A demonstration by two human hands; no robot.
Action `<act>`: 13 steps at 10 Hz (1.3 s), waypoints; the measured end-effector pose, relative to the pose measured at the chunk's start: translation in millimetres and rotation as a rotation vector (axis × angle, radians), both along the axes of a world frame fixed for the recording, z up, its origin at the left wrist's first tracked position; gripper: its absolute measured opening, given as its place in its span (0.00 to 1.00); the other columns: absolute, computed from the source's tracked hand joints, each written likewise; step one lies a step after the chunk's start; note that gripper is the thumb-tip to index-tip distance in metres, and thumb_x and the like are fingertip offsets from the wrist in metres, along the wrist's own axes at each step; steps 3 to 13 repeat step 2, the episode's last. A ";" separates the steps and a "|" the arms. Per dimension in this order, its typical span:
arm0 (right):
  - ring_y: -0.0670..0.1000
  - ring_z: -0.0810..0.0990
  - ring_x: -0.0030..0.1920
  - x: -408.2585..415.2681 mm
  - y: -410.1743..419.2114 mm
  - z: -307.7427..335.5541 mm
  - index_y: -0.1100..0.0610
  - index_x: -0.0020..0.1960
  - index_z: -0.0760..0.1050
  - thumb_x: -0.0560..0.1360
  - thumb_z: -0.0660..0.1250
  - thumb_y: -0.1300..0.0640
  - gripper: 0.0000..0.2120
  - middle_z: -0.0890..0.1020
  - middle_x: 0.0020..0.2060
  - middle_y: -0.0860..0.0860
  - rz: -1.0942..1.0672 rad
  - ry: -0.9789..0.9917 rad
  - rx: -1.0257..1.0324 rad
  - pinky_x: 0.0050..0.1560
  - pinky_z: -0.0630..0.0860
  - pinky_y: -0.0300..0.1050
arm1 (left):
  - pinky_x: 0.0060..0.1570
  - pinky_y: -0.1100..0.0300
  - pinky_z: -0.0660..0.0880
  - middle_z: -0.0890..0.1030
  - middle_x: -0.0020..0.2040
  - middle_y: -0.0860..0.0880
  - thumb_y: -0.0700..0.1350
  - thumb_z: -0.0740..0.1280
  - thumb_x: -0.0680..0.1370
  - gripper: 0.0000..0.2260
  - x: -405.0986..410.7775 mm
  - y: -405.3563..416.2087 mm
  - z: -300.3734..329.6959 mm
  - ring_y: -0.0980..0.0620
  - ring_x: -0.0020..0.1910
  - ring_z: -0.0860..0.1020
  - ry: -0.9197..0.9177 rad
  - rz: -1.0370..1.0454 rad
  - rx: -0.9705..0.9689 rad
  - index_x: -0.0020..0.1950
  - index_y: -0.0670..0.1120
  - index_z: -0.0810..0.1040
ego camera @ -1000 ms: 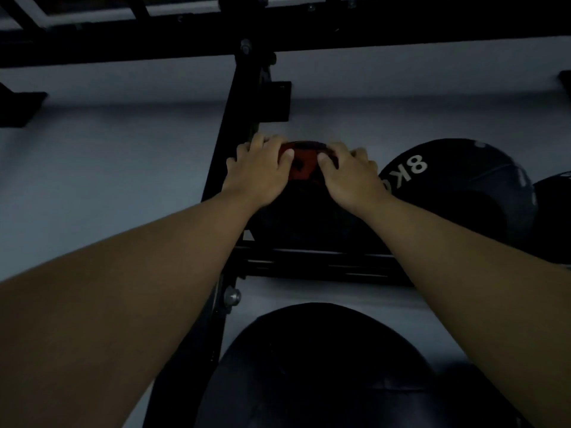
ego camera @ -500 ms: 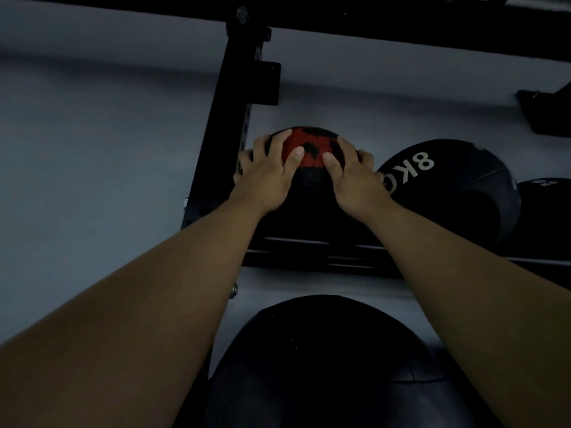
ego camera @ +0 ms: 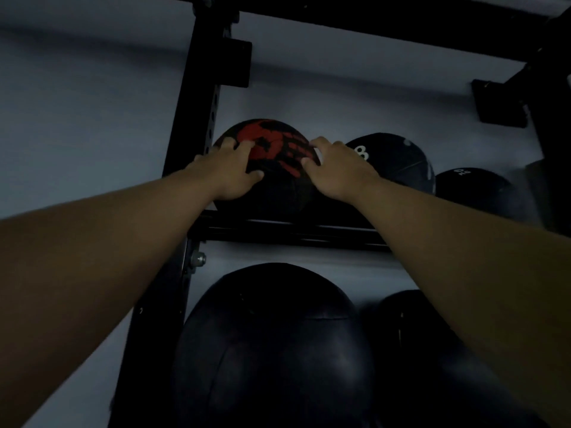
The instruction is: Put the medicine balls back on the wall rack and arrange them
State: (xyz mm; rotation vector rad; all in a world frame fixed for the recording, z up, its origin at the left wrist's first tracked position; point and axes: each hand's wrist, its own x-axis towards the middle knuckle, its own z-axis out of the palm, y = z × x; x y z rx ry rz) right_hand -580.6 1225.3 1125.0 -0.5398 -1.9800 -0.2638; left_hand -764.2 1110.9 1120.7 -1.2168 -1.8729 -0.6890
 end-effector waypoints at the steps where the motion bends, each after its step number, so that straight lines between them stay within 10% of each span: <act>1: 0.63 0.72 0.73 56.4 -11.4 -17.3 0.51 0.81 0.63 0.85 0.56 0.42 0.26 0.72 0.74 0.61 -0.052 -0.030 0.023 0.73 0.71 0.62 | 0.78 0.38 0.64 0.63 0.84 0.42 0.60 0.61 0.85 0.31 56.1 -20.9 -8.7 0.38 0.81 0.64 0.060 0.032 -0.057 0.85 0.50 0.59; 13: 0.64 0.71 0.73 94.1 -13.2 -27.4 0.51 0.81 0.64 0.85 0.56 0.43 0.26 0.71 0.76 0.61 -0.057 -0.046 0.049 0.73 0.70 0.62 | 0.76 0.40 0.67 0.69 0.80 0.42 0.58 0.63 0.85 0.28 96.2 -31.7 -19.1 0.38 0.78 0.68 0.086 0.032 -0.112 0.83 0.49 0.64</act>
